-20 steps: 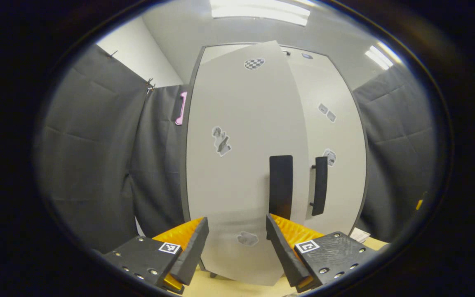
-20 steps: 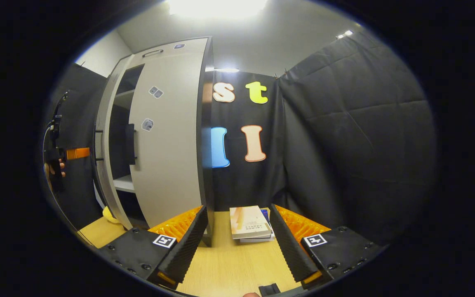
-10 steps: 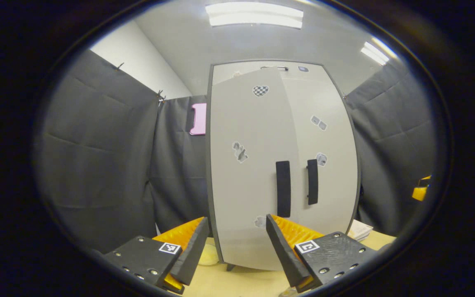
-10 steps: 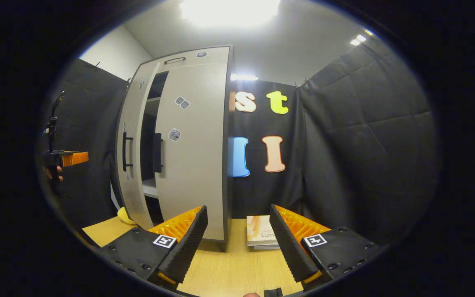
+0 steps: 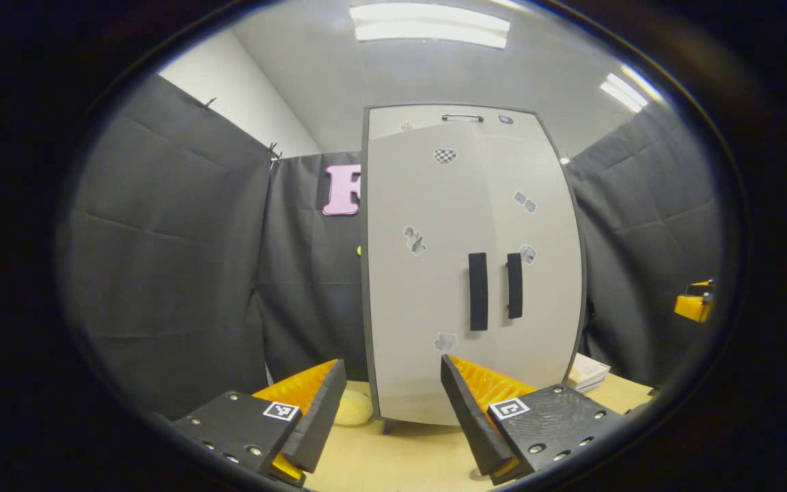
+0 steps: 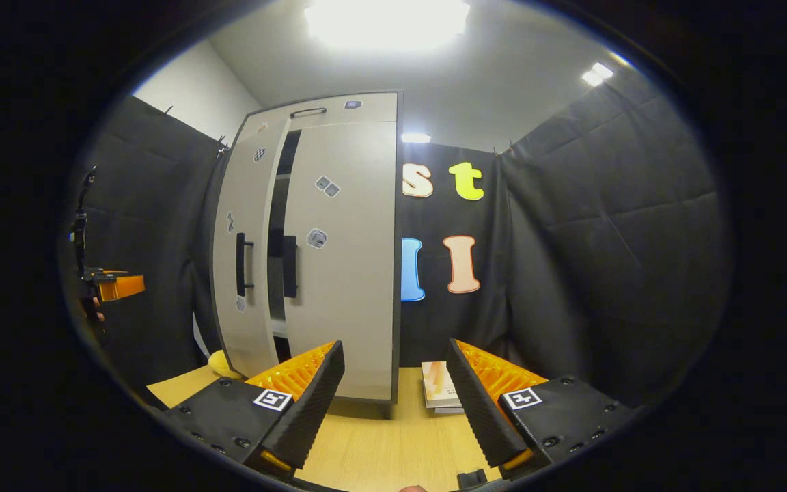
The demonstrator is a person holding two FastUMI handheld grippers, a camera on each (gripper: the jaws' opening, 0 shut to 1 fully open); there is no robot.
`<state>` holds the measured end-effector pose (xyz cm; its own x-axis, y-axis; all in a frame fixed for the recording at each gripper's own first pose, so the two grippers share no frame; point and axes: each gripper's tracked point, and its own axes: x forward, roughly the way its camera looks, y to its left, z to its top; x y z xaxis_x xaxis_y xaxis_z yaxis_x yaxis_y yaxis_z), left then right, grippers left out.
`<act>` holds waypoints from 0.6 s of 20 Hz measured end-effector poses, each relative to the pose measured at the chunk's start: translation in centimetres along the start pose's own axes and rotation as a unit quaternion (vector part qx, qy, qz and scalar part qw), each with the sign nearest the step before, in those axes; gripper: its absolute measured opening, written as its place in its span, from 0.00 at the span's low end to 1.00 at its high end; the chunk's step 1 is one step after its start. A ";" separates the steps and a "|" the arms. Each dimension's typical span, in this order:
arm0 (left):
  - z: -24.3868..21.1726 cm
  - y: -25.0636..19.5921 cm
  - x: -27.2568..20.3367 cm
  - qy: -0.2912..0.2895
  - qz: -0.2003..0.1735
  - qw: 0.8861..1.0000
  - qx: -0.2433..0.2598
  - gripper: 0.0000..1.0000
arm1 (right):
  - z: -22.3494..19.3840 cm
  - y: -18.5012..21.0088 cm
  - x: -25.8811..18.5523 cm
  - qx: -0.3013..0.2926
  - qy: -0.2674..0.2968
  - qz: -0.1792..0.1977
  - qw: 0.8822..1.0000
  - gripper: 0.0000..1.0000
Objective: Grasp the bottle in the cabinet with the left hand and place it on the coaster, then close the right door with the right hand and the left door with the left hand.
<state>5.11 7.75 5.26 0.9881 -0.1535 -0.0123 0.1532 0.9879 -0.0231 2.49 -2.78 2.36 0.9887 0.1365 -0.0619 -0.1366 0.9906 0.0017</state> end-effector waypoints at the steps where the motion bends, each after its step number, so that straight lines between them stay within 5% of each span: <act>1: -0.1 0.4 -0.4 -0.001 0.002 1.000 0.003 0.87 | -0.1 0.5 -0.2 0.004 0.001 0.002 1.000 0.96; 12: -2.8 2.8 -5.2 0.016 0.009 1.000 -0.002 0.87 | -0.6 2.8 -3.0 -0.013 0.001 -0.001 1.000 0.96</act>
